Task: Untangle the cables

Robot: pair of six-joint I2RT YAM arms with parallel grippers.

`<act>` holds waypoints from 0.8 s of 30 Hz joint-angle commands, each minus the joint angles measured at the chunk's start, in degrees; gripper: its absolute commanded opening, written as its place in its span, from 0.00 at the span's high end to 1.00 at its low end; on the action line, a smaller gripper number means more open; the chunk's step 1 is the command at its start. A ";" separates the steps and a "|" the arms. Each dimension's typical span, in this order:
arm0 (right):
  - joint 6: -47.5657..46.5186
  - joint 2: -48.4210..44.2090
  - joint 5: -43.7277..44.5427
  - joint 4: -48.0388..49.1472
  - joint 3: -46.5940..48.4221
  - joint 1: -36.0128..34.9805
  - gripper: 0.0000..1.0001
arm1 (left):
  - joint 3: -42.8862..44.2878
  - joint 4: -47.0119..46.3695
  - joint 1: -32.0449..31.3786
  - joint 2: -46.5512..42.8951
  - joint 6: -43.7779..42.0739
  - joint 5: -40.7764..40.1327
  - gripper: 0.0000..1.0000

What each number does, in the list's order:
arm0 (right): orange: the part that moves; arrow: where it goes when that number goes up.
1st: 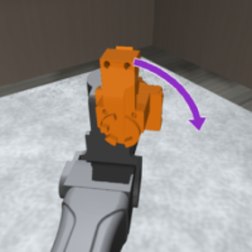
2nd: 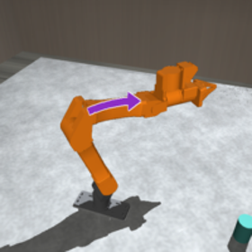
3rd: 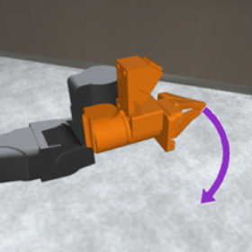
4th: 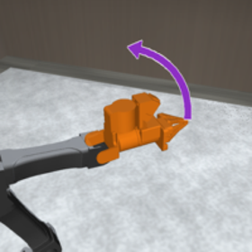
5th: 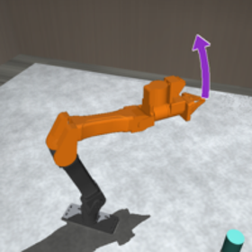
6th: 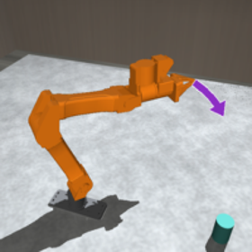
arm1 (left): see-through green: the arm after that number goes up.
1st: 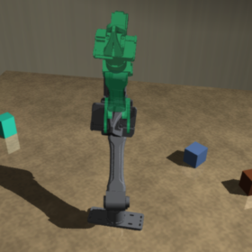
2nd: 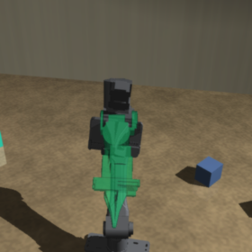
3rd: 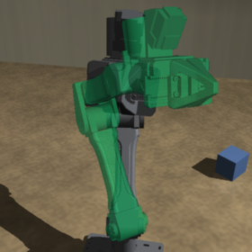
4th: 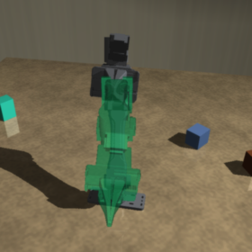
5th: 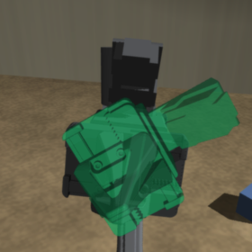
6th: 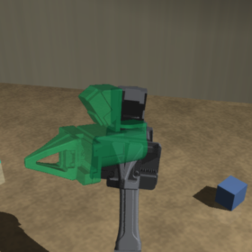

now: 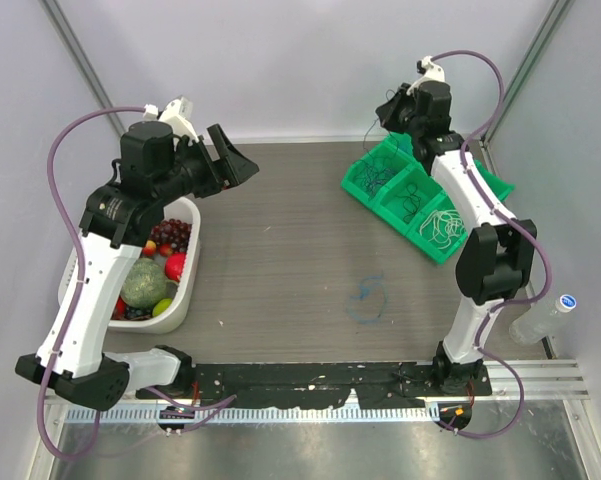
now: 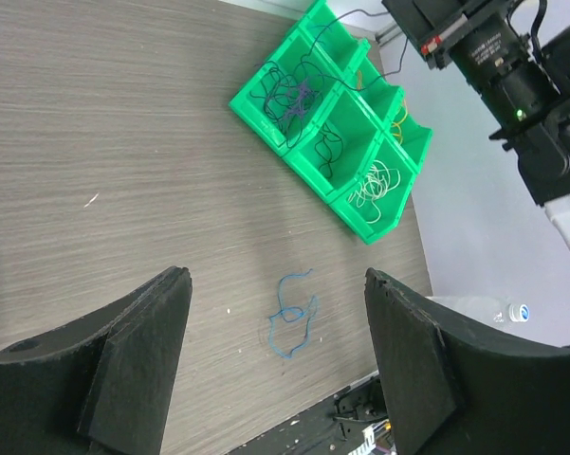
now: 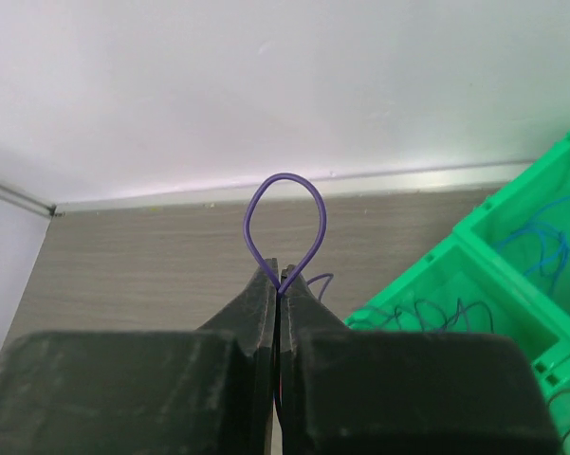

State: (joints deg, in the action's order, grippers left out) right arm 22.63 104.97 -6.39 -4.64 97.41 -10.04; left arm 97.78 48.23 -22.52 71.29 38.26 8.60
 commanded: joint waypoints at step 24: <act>-0.84 14.71 8.77 -2.81 -1.44 1.52 0.99 | 1.45 -1.03 -0.06 1.05 -3.63 3.26 0.23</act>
State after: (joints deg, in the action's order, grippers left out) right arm 19.16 115.77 -1.34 -6.70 91.66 -8.21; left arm 98.15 48.36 -22.52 72.16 35.46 10.02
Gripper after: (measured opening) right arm 0.040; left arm 0.774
